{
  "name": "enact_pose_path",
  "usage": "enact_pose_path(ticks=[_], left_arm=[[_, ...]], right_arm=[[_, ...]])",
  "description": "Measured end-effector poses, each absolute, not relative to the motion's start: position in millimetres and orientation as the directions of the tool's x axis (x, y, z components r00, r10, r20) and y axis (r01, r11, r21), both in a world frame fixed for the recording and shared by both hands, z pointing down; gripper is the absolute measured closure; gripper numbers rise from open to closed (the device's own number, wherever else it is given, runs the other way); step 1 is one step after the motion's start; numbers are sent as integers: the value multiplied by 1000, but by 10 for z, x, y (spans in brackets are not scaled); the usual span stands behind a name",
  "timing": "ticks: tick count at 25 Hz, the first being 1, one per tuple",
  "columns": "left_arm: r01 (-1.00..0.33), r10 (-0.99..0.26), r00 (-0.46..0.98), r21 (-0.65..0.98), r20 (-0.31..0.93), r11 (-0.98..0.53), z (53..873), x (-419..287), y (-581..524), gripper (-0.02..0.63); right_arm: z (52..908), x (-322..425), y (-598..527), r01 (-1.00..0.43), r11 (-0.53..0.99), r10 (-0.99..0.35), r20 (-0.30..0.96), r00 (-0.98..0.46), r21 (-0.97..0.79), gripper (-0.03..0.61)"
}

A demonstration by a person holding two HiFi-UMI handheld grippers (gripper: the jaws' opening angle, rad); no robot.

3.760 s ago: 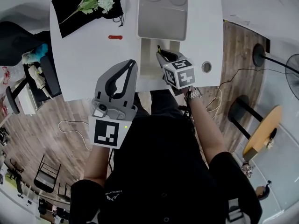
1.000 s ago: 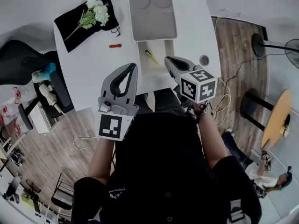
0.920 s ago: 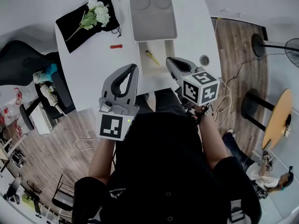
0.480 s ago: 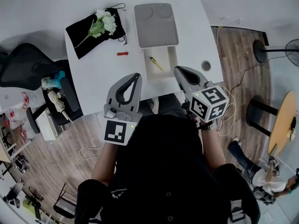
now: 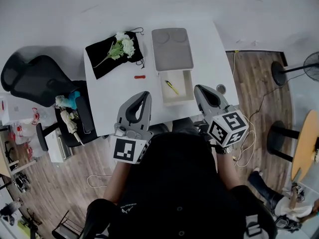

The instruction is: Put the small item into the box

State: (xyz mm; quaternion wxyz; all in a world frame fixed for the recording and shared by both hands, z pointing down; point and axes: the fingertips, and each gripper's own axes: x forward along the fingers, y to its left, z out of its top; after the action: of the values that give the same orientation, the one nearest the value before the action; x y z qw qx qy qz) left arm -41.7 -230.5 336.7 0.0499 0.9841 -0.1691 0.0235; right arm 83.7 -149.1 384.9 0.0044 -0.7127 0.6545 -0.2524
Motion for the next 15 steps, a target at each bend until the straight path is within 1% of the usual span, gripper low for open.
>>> enact_pose_path(ticks=[7, 11, 15], left_arm=[[-312, -312, 950, 13, -28, -950, 2736, -380, -2398, 607], [-326, -324, 943, -11, -79, -945, 2373, -384, -2509, 607], [-334, -330, 939, -36, -99, -942, 2176, -399, -2554, 608]], right_arm=[[3012, 922, -1559, -966, -92, -982, 183, 47, -241, 574], [2614, 959, -1566, -984, -78, -991, 120, 59, -161, 574], [2304, 956, -1547, -991, -85, -995, 60, 79, -103, 574]])
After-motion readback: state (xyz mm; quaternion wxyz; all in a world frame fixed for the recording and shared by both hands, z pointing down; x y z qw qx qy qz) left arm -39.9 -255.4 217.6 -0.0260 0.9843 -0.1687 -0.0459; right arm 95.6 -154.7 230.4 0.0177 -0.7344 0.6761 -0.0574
